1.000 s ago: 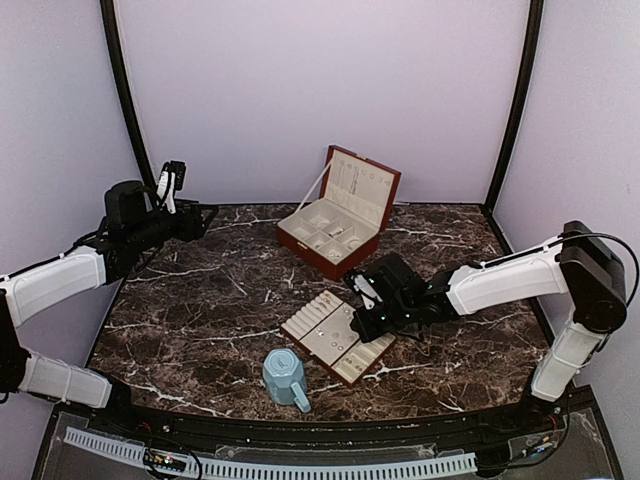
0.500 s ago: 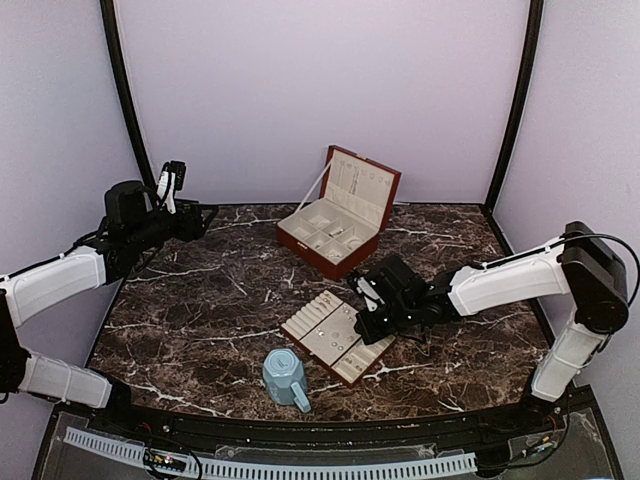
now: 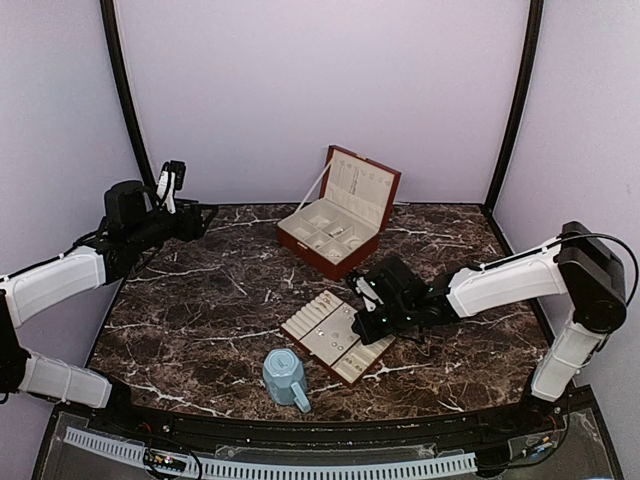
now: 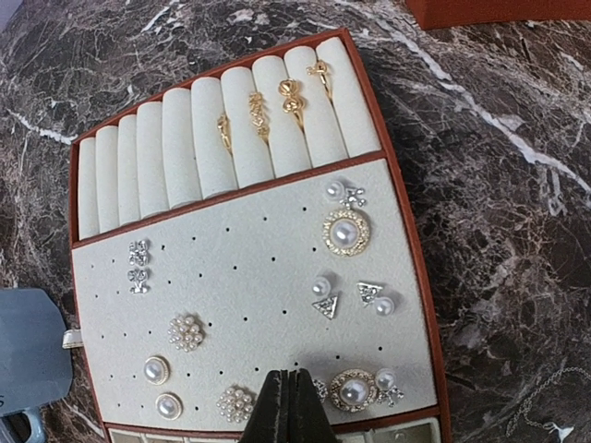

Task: Organize the mixed jewelry
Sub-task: Adjust the earring on the earring holder, then pick up the earring from the center of the board.

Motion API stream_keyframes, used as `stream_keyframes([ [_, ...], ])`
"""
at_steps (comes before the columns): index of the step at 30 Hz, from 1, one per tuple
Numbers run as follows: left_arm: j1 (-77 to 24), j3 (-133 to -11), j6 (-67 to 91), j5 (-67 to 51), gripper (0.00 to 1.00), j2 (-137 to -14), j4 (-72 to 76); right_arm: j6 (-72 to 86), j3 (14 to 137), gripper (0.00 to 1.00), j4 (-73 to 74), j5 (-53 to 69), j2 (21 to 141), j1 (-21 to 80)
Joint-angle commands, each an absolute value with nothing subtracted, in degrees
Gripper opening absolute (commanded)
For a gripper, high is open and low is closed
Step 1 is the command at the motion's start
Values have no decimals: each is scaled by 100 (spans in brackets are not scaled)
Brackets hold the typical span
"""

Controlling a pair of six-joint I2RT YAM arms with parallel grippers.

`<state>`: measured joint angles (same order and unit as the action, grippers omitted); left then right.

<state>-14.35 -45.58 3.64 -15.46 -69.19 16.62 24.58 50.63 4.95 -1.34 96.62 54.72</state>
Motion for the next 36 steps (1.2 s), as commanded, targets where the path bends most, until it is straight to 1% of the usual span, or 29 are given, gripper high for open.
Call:
stream_keyframes([
  [1, -1406, -4475, 316, -1593, 65, -6668, 1802, 2544, 4913, 0, 487, -114, 9843, 5458],
  [7, -1406, -4465, 308, -1582, 65, -6630, 1802, 2529, 5011, 1, 751, -279, 9620, 5458],
  [9, -1406, -4463, 303, -1568, 65, -6621, 1802, 2516, 5121, 3, 935, -377, 9465, 5458],
  [13, -1406, -4465, 286, -1534, 66, -6583, 1800, 2521, 5416, 15, 1294, -615, 9039, 5429],
  [18, -1406, -4469, 271, -1405, 67, -6517, 1777, 2630, 5703, 34, 1581, -835, 8634, 5193],
  [20, -1406, -4482, 277, -1331, 69, -6487, 1750, 2683, 5777, 40, 1733, -913, 8564, 5039],
  [24, -1406, -4577, 285, -1047, 73, -6434, 1564, 2749, 5866, 52, 2042, -1144, 8435, 4694],
  [26, -1399, -4650, 319, -855, 77, -6422, 1401, 2814, 5872, 58, 2221, -1227, 8392, 4435],
  [27, -1387, -4676, 340, -710, 81, -6417, 1299, 2857, 5876, 59, 2309, -1244, 8388, 4274],
  [31, -1246, -4799, 501, -502, 89, -6424, 1081, 2918, 5817, 61, 2611, -1314, 8547, 3588],
  [36, -974, -4885, 645, -468, 90, -6406, 974, 2767, 5659, 56, 2486, -1123, 8994, 2732],
])
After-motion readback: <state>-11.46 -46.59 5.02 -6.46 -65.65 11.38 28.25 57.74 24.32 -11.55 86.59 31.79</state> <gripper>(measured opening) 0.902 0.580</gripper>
